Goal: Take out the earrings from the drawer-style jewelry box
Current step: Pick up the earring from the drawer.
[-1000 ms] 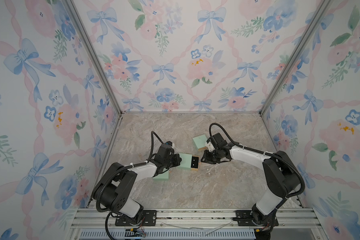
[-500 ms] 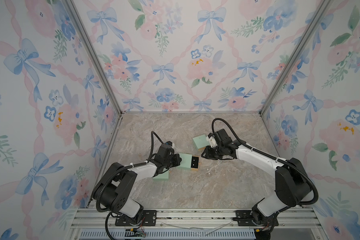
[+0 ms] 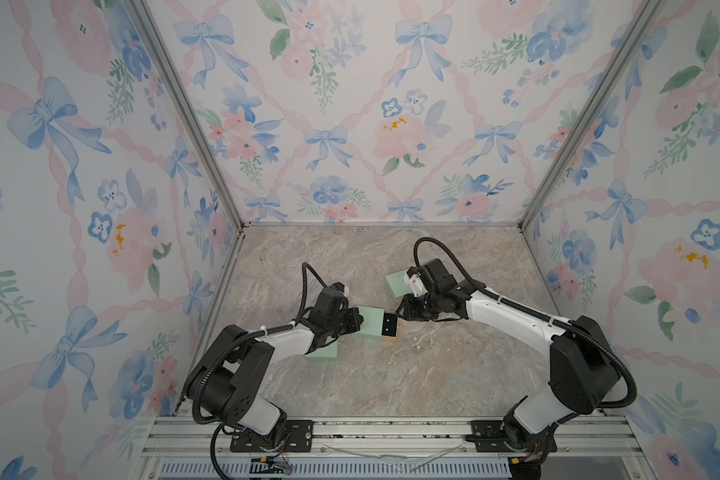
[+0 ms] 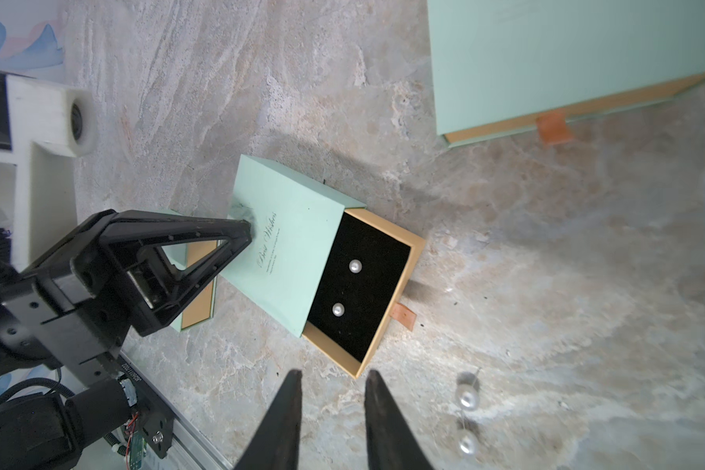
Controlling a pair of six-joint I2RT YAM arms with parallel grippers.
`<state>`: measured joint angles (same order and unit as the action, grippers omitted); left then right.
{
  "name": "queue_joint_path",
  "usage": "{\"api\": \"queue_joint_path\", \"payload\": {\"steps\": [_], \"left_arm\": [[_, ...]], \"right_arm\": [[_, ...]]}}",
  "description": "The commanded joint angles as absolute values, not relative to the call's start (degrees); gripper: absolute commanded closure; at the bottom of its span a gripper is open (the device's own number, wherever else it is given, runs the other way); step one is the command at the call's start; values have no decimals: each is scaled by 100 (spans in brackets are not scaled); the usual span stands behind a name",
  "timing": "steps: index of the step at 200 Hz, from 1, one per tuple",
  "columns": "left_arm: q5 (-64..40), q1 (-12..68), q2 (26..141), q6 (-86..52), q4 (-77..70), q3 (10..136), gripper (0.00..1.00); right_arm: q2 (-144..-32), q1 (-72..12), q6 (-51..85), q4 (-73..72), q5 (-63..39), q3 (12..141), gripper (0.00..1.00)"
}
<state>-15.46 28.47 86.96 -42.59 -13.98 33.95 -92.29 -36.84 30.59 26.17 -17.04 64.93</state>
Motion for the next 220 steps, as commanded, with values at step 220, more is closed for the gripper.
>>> {"api": "queue_joint_path", "payload": {"steps": [220], "left_arm": [[-1327, 2821, 8921, -4205, -580, 3173, 100]], "right_arm": [[-10588, -4211, 2962, 2892, -1350, 7101, 76]]}}
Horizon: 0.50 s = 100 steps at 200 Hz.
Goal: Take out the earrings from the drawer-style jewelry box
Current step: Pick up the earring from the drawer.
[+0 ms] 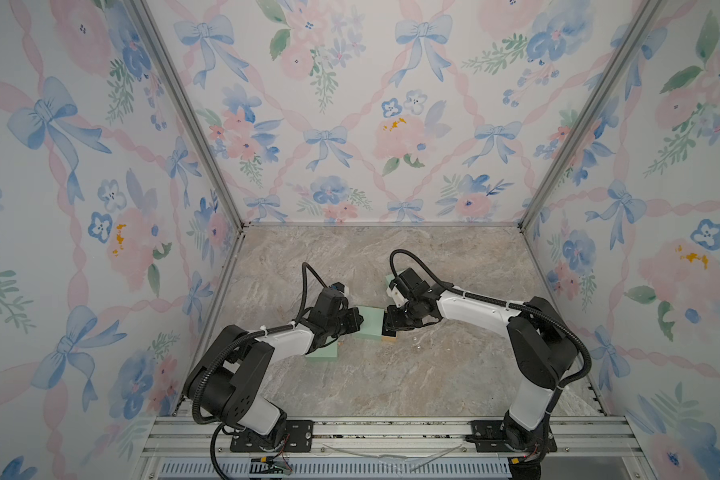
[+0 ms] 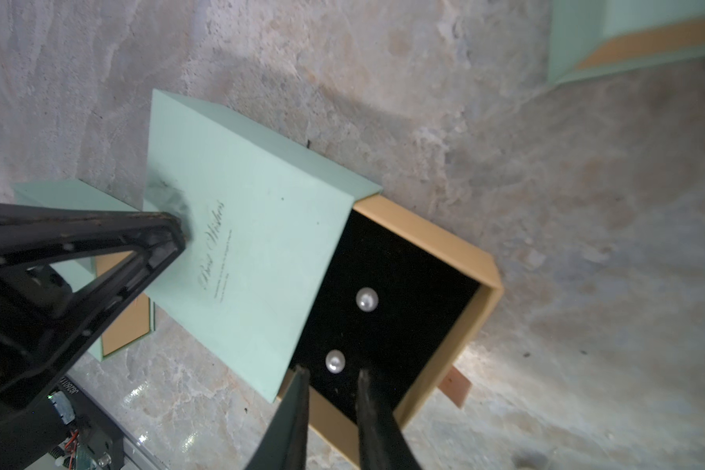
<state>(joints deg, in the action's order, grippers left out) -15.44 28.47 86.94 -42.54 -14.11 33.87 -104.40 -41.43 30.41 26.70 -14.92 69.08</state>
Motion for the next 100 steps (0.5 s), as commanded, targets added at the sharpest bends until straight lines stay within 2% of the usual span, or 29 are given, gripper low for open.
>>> {"api": "queue_joint_path", "payload": {"steps": [1, 100], "left_arm": [[-1327, 2821, 8916, -4203, -580, 3173, 100], [-1358, 2814, 9004, -4182, -598, 3208, 100]], "right_arm": [[-10594, -4210, 2962, 2892, -1347, 7106, 76], [-10750, -4244, 2913, 2958, -1302, 7233, 79]]}}
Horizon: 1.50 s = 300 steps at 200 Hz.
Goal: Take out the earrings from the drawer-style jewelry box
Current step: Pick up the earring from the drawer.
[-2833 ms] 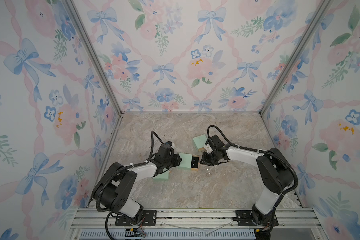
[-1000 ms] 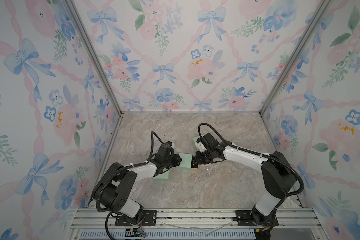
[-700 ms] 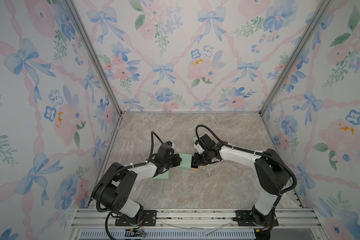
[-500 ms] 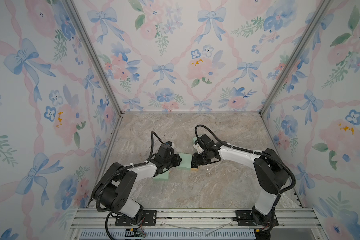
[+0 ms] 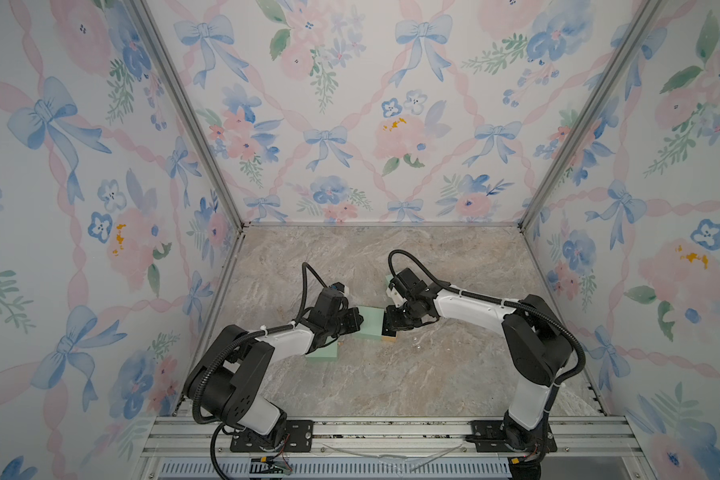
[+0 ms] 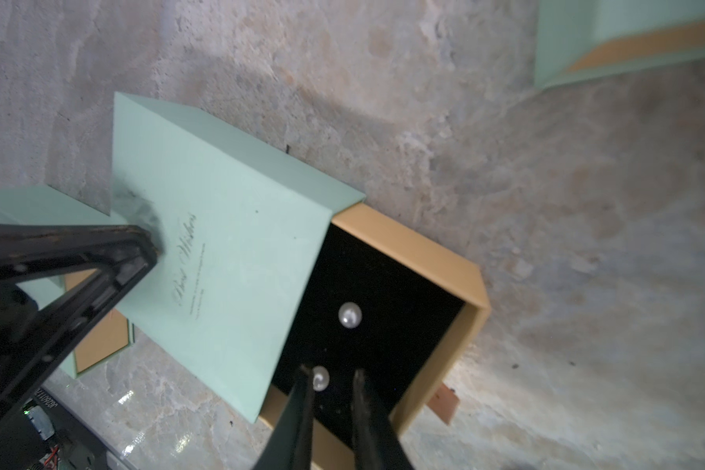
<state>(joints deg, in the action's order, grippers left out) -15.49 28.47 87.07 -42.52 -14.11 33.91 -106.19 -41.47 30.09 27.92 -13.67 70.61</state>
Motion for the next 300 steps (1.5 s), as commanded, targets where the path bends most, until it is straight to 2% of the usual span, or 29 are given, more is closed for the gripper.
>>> {"api": "queue_joint_path", "payload": {"steps": [1, 300], "left_arm": [[-1360, 2813, 9007, -4183, -598, 3212, 100], [-1372, 2820, 9030, -4140, -633, 3181, 100]], "right_arm": [[-10749, -4245, 2911, 2955, -1306, 7233, 79], [-10963, -4386, 2779, 3173, -1198, 7418, 83]]}}
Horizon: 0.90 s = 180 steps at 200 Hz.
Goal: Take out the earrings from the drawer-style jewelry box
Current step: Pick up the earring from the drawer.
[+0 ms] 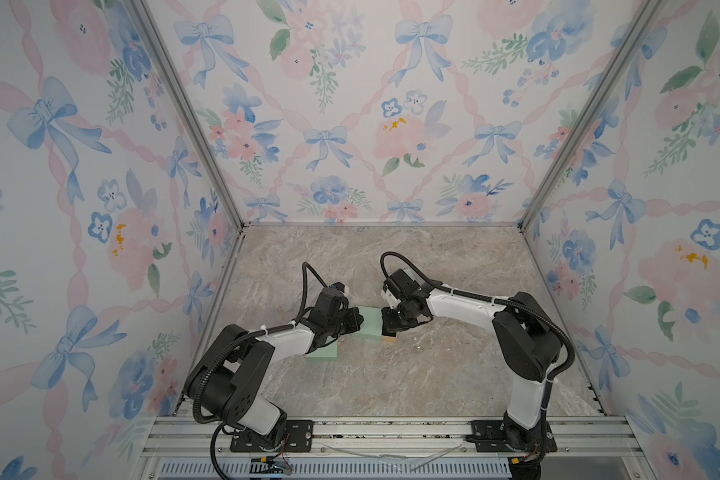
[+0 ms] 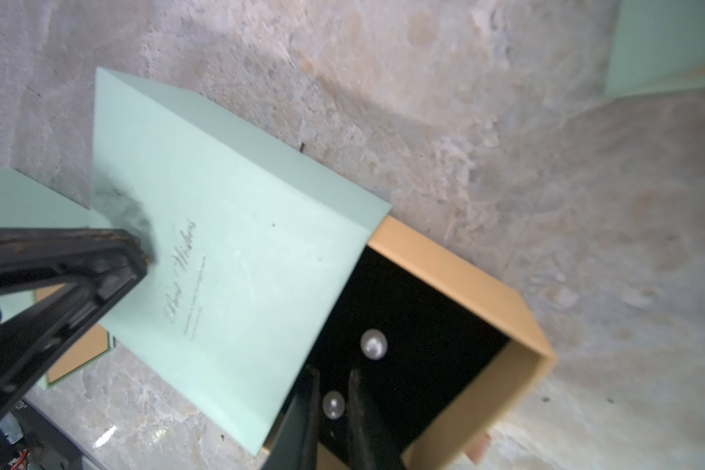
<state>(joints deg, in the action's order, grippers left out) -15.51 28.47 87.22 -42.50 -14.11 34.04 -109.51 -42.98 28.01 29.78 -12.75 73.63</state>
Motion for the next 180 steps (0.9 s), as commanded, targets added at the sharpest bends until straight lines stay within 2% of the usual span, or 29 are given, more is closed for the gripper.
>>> {"api": "queue_joint_path", "payload": {"steps": [1, 180], "left_arm": [[-1371, 2816, 9032, -4140, -633, 3182, 100], [-1397, 2813, 9055, -4143, -677, 3162, 100]], "right_arm": [[-10966, -4390, 2778, 3173, -1201, 7418, 83], [-10801, -4379, 2788, 3165, -1176, 7347, 87]]}}
